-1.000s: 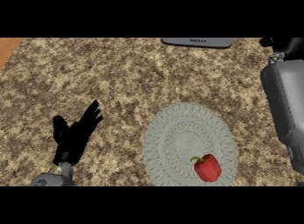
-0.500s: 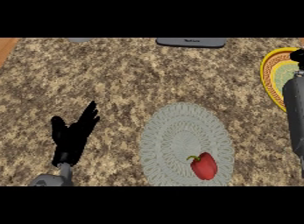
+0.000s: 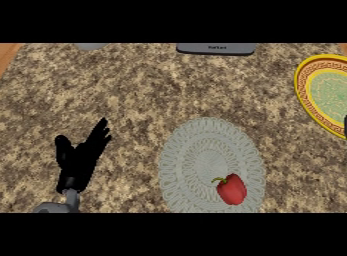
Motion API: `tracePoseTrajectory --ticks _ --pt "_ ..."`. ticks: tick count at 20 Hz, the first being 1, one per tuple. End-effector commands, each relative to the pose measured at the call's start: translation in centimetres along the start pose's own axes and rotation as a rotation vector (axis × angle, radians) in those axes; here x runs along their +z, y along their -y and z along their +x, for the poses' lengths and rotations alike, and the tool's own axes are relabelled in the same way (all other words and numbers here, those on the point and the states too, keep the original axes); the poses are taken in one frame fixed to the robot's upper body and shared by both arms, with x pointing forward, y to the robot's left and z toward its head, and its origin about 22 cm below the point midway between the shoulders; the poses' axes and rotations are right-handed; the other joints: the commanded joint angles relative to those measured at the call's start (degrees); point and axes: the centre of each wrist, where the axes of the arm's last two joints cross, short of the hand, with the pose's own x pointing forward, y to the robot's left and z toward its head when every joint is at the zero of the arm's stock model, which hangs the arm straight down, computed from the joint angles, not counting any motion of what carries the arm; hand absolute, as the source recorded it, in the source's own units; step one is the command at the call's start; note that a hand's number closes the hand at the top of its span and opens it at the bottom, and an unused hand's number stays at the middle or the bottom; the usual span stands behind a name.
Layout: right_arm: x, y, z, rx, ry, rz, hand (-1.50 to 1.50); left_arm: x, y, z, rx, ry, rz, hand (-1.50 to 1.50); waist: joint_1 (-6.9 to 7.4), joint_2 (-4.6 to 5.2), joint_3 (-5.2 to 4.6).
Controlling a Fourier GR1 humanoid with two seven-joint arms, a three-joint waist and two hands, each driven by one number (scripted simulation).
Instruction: Pick the cupcake from the placemat and place it in the plate
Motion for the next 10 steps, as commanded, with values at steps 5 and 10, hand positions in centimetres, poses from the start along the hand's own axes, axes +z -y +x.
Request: tracePoseTrajectory --ticks 5,10 --pt "-1.6 -2.3 -4.9 0.048 -0.389 0.092 1.5 0.4 -0.4 -0.2 0.003 -0.02 0.013 0.0 -0.51 -0.2 0.14" --pt "1.1 -3.6 -5.8 0.092 -0.386 0.291 -1.5 -0.5 0.1 -0.5 0.02 -0.029 0.005 0.0 -0.8 -0.11 0.17"
